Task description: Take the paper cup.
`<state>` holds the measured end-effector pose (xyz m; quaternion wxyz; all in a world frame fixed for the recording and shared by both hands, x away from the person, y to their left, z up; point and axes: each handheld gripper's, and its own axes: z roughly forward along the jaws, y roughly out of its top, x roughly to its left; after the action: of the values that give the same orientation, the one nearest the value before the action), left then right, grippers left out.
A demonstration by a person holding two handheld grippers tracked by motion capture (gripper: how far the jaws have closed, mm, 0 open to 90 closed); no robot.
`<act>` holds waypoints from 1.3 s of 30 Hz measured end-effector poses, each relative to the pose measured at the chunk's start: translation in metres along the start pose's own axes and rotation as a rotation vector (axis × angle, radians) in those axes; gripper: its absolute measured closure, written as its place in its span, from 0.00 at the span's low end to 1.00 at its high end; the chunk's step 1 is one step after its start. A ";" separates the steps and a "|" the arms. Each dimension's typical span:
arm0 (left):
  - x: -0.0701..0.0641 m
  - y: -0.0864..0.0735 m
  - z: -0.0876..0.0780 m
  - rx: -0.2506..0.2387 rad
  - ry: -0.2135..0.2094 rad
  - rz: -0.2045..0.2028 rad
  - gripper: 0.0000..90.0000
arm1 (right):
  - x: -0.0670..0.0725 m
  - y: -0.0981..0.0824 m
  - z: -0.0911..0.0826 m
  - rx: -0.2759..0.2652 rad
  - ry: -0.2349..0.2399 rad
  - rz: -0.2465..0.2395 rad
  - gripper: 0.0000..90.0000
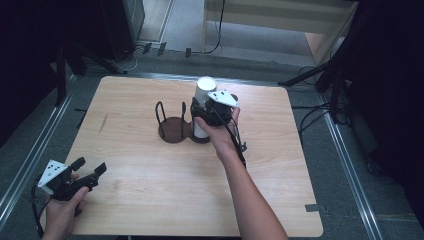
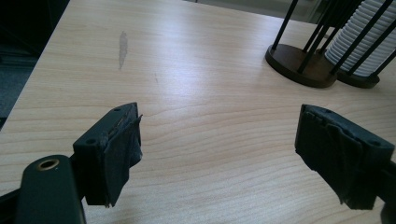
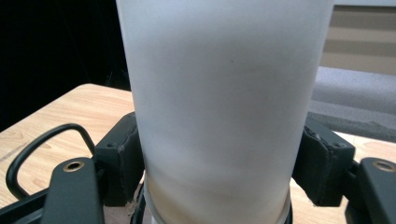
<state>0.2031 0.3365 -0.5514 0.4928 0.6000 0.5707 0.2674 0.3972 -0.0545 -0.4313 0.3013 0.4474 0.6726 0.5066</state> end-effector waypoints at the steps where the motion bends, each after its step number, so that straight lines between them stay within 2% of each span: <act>1: 0.000 0.000 0.000 0.000 0.000 0.000 0.17 | 0.000 0.002 -0.001 -0.002 0.001 0.001 0.29; 23: 0.000 0.000 0.000 -0.002 0.003 0.004 0.17 | 0.000 0.034 -0.018 -0.070 -0.004 -0.009 0.29; 39: 0.000 0.000 0.000 0.000 0.002 0.008 0.17 | -0.012 0.043 -0.034 -0.090 -0.024 -0.002 0.30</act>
<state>0.2029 0.3361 -0.5512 0.4914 0.6019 0.5687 0.2698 0.3852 -0.0756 -0.3809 0.3297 0.4385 0.6460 0.5307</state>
